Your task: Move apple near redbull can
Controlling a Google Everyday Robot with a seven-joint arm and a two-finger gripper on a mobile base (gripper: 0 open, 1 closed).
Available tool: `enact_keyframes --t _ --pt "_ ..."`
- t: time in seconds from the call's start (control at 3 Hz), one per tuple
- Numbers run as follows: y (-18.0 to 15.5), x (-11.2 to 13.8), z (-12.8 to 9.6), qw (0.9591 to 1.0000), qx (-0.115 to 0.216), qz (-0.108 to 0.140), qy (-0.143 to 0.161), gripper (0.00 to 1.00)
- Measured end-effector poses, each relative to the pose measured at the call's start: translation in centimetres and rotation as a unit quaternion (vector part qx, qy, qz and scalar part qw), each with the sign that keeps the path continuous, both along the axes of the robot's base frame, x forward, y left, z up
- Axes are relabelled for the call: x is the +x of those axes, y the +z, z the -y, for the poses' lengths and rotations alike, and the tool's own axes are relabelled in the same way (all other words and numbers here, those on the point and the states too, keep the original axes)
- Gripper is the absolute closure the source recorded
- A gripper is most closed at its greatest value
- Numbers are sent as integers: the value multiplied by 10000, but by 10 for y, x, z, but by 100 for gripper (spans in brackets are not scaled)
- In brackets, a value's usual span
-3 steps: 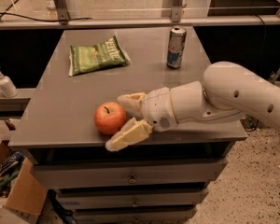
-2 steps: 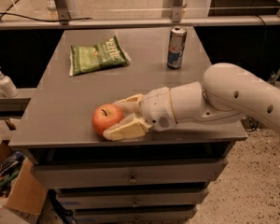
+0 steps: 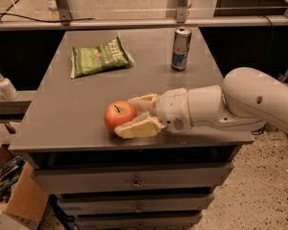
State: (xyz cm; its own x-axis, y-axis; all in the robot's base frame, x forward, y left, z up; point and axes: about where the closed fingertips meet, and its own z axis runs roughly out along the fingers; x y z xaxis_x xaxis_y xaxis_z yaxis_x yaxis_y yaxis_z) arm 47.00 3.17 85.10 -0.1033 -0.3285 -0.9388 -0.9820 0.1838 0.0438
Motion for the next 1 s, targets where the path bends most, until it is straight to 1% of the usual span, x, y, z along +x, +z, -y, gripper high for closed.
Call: enact_keyframes --t 0.33,0.67,1.0 --pt "14 12 44 9985 94 89 -534 100" --pt "33 30 113 9915 218 223 -1264 100" --pt "33 30 113 9915 218 223 -1264 100"
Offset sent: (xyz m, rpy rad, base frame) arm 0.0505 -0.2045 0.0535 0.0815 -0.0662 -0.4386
